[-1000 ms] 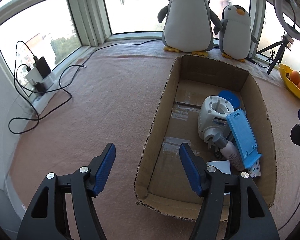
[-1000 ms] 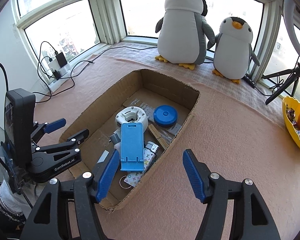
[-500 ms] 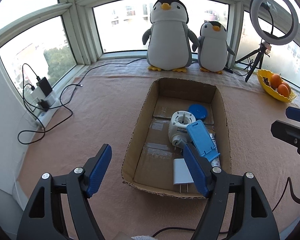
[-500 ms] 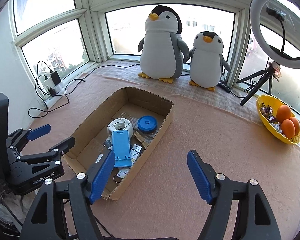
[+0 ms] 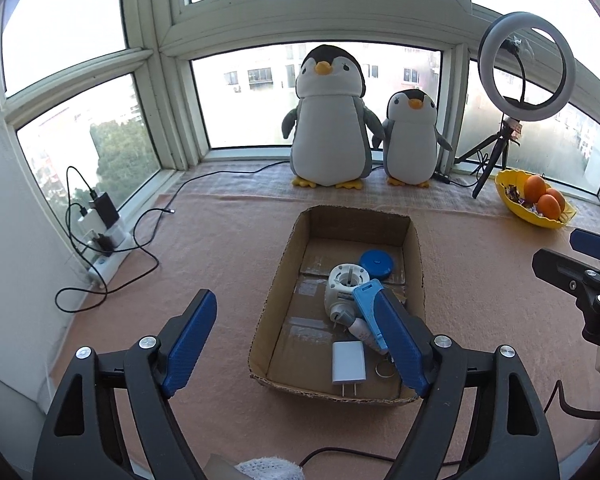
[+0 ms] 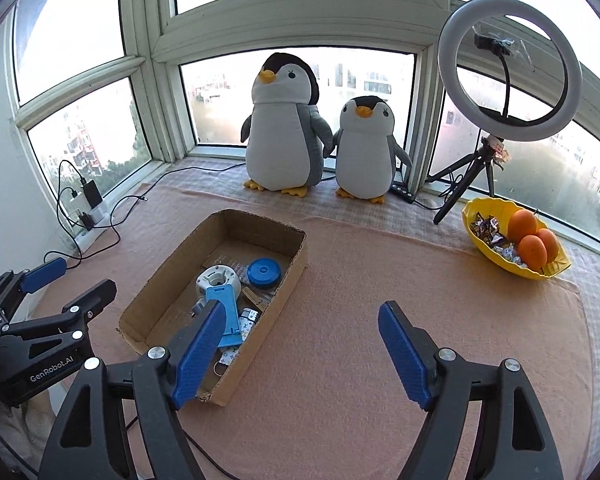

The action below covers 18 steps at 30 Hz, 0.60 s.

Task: Organize rigid objects

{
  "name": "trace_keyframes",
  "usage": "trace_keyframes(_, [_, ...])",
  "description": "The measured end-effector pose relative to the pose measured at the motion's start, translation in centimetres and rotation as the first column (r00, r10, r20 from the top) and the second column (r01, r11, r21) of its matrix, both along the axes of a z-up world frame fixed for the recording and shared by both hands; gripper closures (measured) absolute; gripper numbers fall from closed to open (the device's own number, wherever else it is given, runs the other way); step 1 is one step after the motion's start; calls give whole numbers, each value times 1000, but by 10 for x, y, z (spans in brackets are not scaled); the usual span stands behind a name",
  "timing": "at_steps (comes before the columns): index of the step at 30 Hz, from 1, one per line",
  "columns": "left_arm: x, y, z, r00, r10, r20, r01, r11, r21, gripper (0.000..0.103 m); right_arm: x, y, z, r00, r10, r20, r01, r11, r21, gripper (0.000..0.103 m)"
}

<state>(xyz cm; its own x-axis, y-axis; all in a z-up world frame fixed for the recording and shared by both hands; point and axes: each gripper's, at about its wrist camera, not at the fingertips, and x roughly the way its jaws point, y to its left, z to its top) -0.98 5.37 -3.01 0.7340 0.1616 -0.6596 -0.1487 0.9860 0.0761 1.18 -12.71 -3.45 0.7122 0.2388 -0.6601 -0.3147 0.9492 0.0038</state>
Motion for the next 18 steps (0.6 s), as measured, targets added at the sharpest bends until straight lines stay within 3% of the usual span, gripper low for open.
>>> trace_keyframes(18, [-4, -1, 3, 1000, -8, 15, 8, 1000, -13, 22, -6, -2, 3, 1000, -17, 15, 17, 1000, -5, 25])
